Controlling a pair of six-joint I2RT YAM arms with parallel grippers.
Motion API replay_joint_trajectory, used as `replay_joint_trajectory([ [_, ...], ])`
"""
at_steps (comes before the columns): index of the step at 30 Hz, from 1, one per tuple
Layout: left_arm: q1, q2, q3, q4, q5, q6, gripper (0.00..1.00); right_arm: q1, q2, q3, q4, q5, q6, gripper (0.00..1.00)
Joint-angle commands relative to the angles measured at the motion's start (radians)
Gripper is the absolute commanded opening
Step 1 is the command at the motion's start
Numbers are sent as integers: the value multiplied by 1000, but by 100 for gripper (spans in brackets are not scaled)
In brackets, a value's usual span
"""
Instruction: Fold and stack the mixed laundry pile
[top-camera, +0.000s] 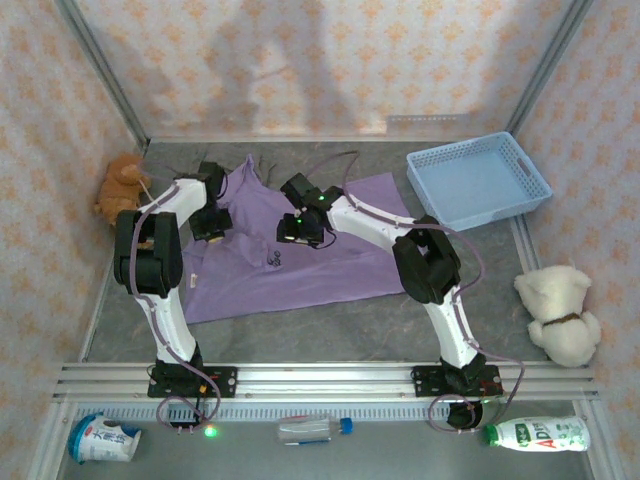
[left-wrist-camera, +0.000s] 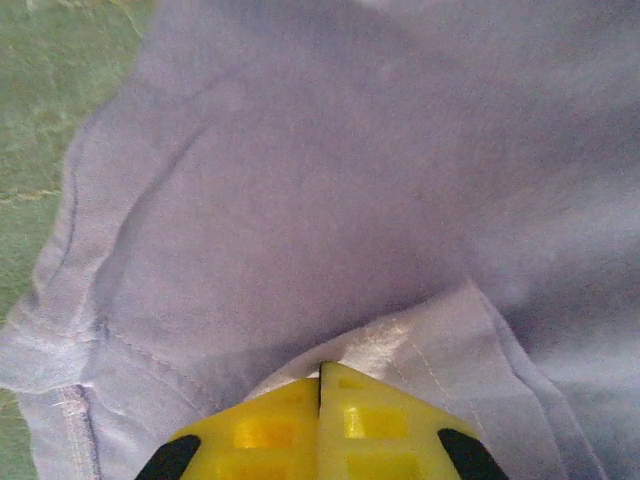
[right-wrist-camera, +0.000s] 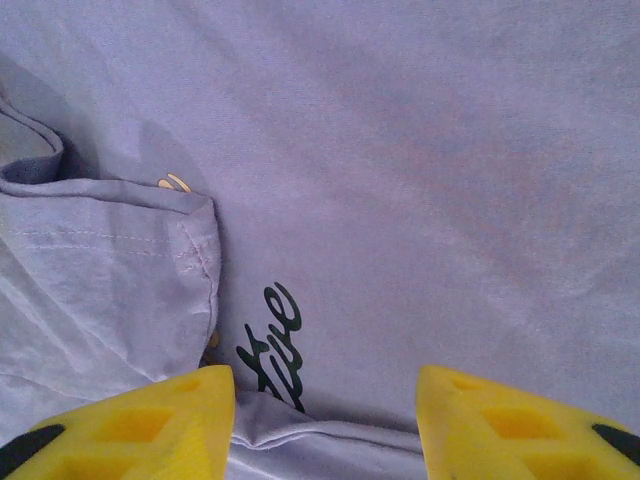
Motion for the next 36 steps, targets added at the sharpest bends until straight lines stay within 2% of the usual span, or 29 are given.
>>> replay_joint_trajectory([
  [1, 9, -24, 55, -40, -26, -7, 0, -6, -52, -2, -39, 38, -22, 51],
  [7, 11, -19, 55, -32, -10, -9, 1, -6, -54, -2, -46, 37, -31, 51],
  [8, 12, -13, 47, -25, 3, -3, 8, -6, -55, -4, -47, 37, -33, 51],
  [11, 11, -10, 7, 24, 29, 12, 41, -6, -59, -4, -52, 36, -37, 51],
  [12, 11, -9, -6, 40, 33, 15, 49, -5, -60, -5, -52, 35, -38, 51],
  [14, 12, -5, -23, 67, 39, 19, 54, -6, -60, -5, -54, 32, -40, 51],
  [16, 12, 5, -33, 84, 49, 22, 51, -6, -61, -5, -57, 31, -40, 51],
  [19, 12, 18, -32, 84, 41, 18, 26, -6, -65, -8, -63, 30, -42, 51],
  [22, 12, -4, -33, 76, 23, 18, 5, -6, -72, -10, -71, 37, -47, 51],
  [25, 12, -24, -18, 43, -17, 27, 0, -6, -77, -14, -70, 43, -50, 51],
  [36, 12, -121, 34, -31, -45, 48, 0, -6, -74, -14, -78, 38, -55, 51],
])
